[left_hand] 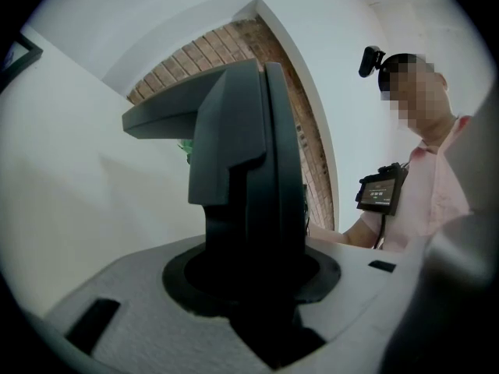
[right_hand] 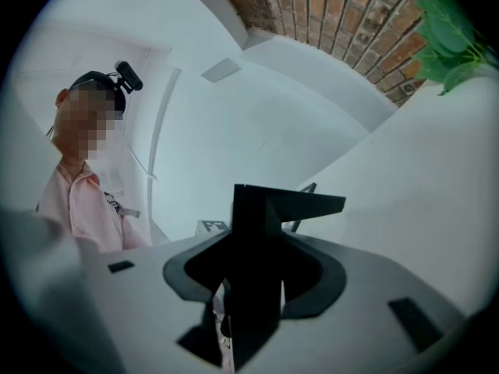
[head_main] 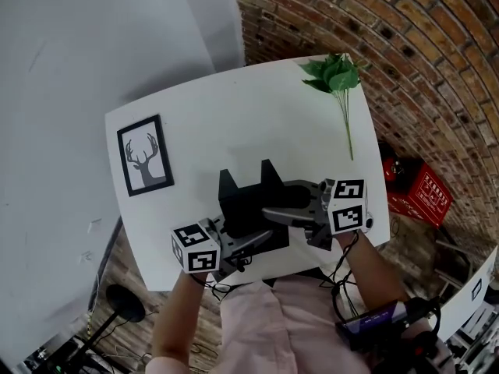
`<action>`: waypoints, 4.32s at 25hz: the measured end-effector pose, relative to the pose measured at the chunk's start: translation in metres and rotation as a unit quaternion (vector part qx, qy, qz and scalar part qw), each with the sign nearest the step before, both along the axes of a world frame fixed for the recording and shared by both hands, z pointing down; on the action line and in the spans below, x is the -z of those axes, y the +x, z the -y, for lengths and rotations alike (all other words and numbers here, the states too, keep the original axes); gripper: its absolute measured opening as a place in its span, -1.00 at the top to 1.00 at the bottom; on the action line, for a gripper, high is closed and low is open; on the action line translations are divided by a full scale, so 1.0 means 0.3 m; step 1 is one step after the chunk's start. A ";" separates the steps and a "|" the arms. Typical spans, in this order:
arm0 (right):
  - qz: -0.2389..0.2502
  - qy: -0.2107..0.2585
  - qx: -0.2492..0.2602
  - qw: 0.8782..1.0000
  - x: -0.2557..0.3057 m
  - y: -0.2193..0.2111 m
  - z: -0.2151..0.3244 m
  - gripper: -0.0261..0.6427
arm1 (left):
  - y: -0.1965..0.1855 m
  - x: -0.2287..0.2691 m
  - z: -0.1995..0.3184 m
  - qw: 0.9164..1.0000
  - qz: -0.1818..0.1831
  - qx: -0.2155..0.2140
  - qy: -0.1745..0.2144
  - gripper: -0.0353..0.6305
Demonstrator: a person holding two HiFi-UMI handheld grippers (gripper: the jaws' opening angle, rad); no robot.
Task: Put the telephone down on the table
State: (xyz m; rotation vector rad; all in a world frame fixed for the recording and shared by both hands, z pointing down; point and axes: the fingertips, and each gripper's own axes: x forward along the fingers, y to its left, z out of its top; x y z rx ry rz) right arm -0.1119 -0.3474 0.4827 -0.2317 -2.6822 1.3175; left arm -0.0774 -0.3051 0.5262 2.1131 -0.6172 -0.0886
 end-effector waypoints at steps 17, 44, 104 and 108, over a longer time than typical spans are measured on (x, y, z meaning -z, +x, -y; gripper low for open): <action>-0.022 -0.068 -0.005 0.997 -0.160 0.000 -0.017 0.37 | 0.011 -0.133 -0.034 0.996 -0.031 0.012 -0.080 0.39; -0.035 -0.101 -0.030 0.994 -0.222 0.008 0.007 0.36 | 0.010 -0.173 -0.031 0.987 -0.076 0.011 -0.142 0.39; -0.057 0.482 -0.348 0.802 0.731 0.046 0.061 0.91 | -0.480 0.917 0.037 0.765 0.338 0.432 0.336 0.89; -0.066 0.483 -0.356 0.797 0.724 0.061 0.049 0.91 | -0.460 0.909 0.024 0.760 0.349 0.427 0.342 0.89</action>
